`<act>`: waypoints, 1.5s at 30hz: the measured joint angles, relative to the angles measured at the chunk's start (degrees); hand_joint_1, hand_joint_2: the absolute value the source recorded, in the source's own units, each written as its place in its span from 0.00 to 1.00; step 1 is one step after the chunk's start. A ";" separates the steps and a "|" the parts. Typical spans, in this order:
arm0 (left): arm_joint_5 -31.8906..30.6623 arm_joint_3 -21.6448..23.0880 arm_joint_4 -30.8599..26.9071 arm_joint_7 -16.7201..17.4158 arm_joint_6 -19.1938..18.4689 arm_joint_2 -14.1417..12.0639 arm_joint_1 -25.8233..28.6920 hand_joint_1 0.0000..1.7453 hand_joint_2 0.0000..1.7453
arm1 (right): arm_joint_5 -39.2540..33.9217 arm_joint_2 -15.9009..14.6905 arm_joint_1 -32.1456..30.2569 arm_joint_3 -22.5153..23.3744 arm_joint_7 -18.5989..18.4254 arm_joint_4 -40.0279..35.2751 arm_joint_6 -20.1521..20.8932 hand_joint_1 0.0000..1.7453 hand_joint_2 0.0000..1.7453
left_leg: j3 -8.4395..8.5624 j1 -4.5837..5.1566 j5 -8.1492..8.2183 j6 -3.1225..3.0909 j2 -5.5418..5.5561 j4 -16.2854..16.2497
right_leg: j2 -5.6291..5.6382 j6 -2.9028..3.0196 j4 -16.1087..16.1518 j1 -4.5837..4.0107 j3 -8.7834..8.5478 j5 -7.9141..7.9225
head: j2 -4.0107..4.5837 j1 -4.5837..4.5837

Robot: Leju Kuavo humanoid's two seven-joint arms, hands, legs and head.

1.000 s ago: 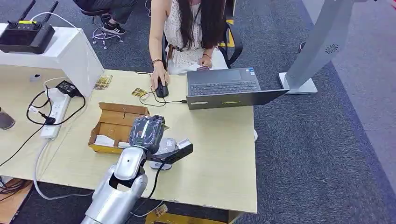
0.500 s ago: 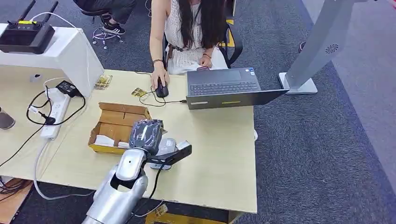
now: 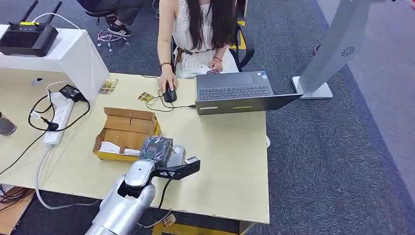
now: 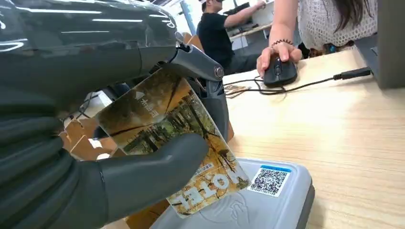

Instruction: Pass the card to the sensor for recognition and then transmit it.

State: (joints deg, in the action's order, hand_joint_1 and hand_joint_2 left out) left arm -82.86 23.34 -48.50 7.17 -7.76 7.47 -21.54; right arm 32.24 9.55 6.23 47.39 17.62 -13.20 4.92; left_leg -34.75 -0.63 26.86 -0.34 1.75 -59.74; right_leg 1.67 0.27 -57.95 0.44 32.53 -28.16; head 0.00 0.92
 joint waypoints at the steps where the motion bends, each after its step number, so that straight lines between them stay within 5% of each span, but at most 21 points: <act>1: 0.09 0.00 0.18 -0.02 -0.02 -0.04 -0.18 1.00 1.00 | 0.00 0.00 0.00 0.00 0.02 0.00 0.00 0.00 0.00 | 0.00 0.00 0.00 0.00 0.00 0.00 | 0.00 0.00 0.00 0.00 0.00 0.00 | 0.00 -0.02; 12: 0.50 0.00 0.94 -0.07 0.62 -0.09 -0.76 1.00 1.00 | 0.00 0.00 -0.06 0.00 0.04 0.00 -0.04 0.00 0.00 | 0.01 0.00 0.00 0.00 0.00 0.00 | 0.00 0.00 -0.01 0.00 -0.01 0.00 | 0.00 0.00; 17: 0.61 -0.33 -2.41 0.74 11.40 -0.44 -1.33 1.00 1.00 | 0.02 0.11 -0.93 0.52 1.90 0.00 0.07 0.00 0.00 | -0.02 -0.01 -0.01 0.00 0.02 -0.01 | -0.01 0.00 -0.01 0.00 0.02 0.00 | 0.00 -0.02; 21: -1.98 -0.76 -7.68 1.96 15.74 -1.26 -4.16 1.00 1.00 | 0.57 0.15 -1.18 0.55 2.80 0.00 -0.04 0.00 0.00 | -0.03 -0.01 -0.01 0.01 0.03 0.00 | -0.02 0.01 -0.03 -0.01 0.02 0.01 | 0.00 0.00; 25: -5.20 -1.99 -10.91 3.32 15.91 -3.95 -10.80 1.00 1.00 | 2.03 0.59 -1.07 0.55 2.30 0.09 -0.24 0.00 0.00 | -0.07 -0.05 -0.11 0.05 0.06 0.00 | -0.07 0.04 -0.06 -0.06 0.04 0.03 | 0.00 -0.02; 30: -5.29 -2.49 -7.75 4.74 18.14 -8.29 -20.77 1.00 1.00 | 2.60 0.50 -0.66 0.52 0.81 0.09 0.11 0.00 0.00 | -0.03 -0.06 -0.15 0.09 0.04 0.00 | -0.05 0.10 -0.12 -0.06 0.04 0.07 | 0.00 -0.02; 35: -5.29 -2.58 -5.85 5.09 18.49 -10.60 -23.39 1.00 1.00 | 2.73 0.50 -0.66 0.52 0.57 0.11 0.07 0.00 0.00 | -0.05 -0.05 -0.15 0.09 0.04 0.00 | -0.04 0.10 -0.12 -0.06 0.06 0.07 | 0.00 0.00; 45: -5.31 -2.58 -4.02 5.62 18.60 -11.21 -24.38 1.00 1.00 | 2.80 0.48 -0.68 0.52 0.39 0.17 0.15 0.00 0.00 | -0.06 -0.03 -0.14 0.08 0.05 0.00 | -0.04 0.09 -0.09 -0.05 0.06 0.07 | 0.00 -0.02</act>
State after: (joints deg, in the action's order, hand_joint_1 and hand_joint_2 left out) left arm -88.17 20.76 -52.52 12.79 10.84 -3.74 -45.91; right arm 35.04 10.03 5.55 47.91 18.01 -13.03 5.07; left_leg -34.82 -0.66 26.72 -0.26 1.79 -59.74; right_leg 1.63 0.36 -58.05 0.39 32.59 -28.09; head 0.00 0.90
